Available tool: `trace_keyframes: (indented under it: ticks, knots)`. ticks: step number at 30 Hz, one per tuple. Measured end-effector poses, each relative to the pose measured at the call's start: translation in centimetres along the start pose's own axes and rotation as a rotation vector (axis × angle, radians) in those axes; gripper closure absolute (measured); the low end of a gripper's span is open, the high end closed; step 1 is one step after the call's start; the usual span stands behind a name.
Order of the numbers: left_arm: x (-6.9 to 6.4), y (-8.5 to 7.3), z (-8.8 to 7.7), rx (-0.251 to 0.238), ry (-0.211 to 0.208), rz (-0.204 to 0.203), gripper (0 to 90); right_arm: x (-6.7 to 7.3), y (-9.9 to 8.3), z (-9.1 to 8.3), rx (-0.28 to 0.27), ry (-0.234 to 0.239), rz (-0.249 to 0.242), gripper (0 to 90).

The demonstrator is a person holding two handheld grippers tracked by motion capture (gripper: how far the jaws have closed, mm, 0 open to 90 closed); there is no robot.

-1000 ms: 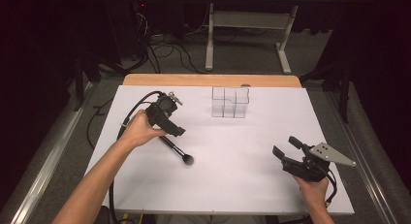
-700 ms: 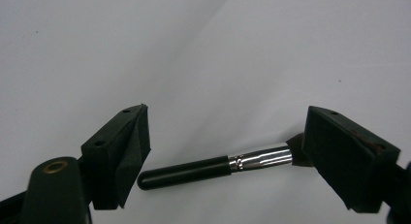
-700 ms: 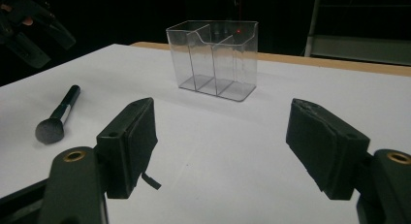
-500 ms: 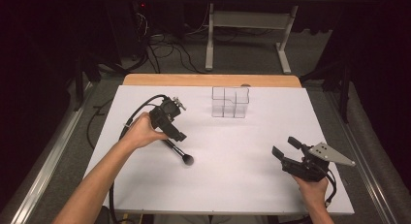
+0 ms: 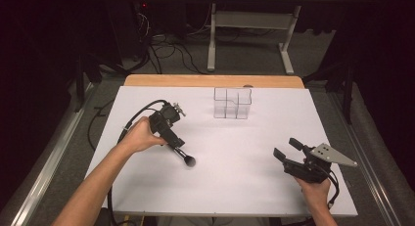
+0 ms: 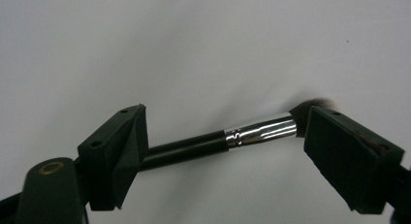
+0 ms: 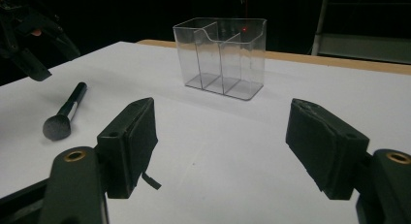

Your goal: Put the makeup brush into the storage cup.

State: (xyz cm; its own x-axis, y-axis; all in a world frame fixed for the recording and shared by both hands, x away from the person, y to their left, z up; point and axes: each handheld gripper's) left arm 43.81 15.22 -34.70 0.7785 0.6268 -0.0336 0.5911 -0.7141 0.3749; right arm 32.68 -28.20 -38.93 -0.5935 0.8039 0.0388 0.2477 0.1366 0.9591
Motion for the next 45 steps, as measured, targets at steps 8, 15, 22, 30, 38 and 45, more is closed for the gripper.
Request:
trace_keyframes:
  ticks: [8, 15, 22, 30, 38, 45]
  knots:
    - [0.4, -1.1, 0.7, 0.023, 0.0, 0.001, 16.1, 0.1, 0.1, 0.2, 0.004, -0.001, -0.004, 28.4]
    - [0.4, -1.5, 1.5, 0.039, -0.006, 0.02, 16.6, 0.1, 0.1, 0.3, 0.007, 0.004, -0.016, 28.4]
    - [0.1, -1.5, 2.3, 0.057, -0.015, 0.065, 19.1, 0.0, 0.1, 0.5, 0.022, 0.001, -0.019, 28.5]
    - [0.2, -1.3, 3.1, 0.078, -0.022, 0.077, 19.5, 0.0, 0.0, 0.6, 0.032, 0.01, -0.015, 29.1]
    - [0.5, -1.3, 3.9, 0.105, -0.029, 0.087, 19.7, 0.1, 0.0, 0.6, 0.036, 0.017, -0.034, 29.4]
    - [0.3, -1.2, 4.3, 0.115, -0.012, 0.112, 20.2, -0.2, 0.1, 0.3, 0.023, 0.005, -0.015, 29.4]
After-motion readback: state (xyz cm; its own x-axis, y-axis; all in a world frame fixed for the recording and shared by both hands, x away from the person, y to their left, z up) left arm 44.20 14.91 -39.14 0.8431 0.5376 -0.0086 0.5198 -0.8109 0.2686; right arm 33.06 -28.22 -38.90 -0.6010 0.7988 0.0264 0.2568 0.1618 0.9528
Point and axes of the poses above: each handheld gripper's, and its own axes: z roughly forward along the jaws, y roughly out of its top, x roughly to its left, and after that the axes turned 3 degrees about -z, right-handed
